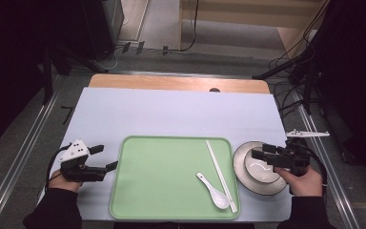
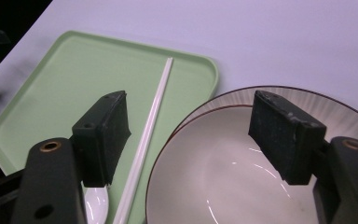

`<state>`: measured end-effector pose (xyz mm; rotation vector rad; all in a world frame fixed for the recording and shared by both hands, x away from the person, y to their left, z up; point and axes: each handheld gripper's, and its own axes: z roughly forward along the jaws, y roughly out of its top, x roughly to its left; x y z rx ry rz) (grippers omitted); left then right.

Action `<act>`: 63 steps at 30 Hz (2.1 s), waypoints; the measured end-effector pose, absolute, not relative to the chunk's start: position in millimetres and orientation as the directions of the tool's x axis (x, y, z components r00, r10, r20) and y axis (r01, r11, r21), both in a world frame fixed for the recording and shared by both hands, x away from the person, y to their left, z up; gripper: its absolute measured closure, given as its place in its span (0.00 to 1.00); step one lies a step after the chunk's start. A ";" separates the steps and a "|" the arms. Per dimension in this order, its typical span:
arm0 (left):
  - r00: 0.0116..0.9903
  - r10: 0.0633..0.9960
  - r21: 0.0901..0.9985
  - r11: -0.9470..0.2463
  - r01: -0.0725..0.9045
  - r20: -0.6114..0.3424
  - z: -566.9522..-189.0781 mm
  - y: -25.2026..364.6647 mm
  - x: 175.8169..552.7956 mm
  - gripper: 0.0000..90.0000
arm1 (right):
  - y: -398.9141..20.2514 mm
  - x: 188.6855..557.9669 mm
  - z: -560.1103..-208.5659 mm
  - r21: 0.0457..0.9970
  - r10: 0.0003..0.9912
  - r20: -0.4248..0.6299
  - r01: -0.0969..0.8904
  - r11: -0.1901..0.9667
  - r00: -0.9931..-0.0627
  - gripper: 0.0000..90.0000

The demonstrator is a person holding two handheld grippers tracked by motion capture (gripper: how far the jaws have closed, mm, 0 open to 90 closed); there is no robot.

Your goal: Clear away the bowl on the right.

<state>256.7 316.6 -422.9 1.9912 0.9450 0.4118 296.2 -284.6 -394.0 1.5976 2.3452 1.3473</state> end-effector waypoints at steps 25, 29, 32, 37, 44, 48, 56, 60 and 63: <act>0.658 0.750 0.821 -0.334 0.462 -0.065 -422.8 315.7 256.9 0.20 | -327.6 297.3 -411.3 0.631 0.819 0.427 0.775 0.032 -0.382 0.37; 0.658 0.750 0.823 -0.332 0.461 -0.066 -422.6 315.0 257.1 0.20 | -328.9 298.1 -422.4 0.633 0.836 0.402 0.773 0.039 -0.372 0.42; 0.662 0.747 0.820 -0.339 0.460 -0.063 -422.4 314.0 258.1 0.20 | -332.6 299.8 -432.9 0.627 0.841 0.403 0.778 0.032 -0.360 0.47; 0.665 0.744 0.820 -0.341 0.459 -0.063 -422.5 313.0 259.7 0.20 | -337.1 301.4 -442.0 0.617 0.844 0.407 0.787 0.028 -0.349 0.55; 0.671 0.739 0.821 -0.344 0.455 -0.062 -422.7 310.1 262.5 0.20 | -334.4 301.2 -448.9 0.621 0.849 0.396 0.783 0.032 -0.349 0.69; 0.673 0.737 0.820 -0.348 0.454 -0.061 -422.6 309.6 263.6 0.20 | -331.4 302.8 -455.1 0.592 0.851 0.397 0.804 0.049 -0.344 0.75; 0.675 0.735 0.821 -0.345 0.454 -0.064 -422.7 309.5 264.0 0.20 | -331.1 304.3 -459.4 0.570 0.833 0.432 0.820 0.045 -0.346 0.86; 0.673 0.737 0.821 -0.346 0.455 -0.062 -422.6 309.4 263.9 0.20 | -331.0 304.7 -459.3 0.566 0.833 0.436 0.823 0.041 -0.341 0.87; 0.673 0.737 0.822 -0.345 0.454 -0.063 -422.8 309.3 264.0 0.20 | -330.2 305.1 -458.3 0.555 0.836 0.438 0.831 0.037 -0.330 0.87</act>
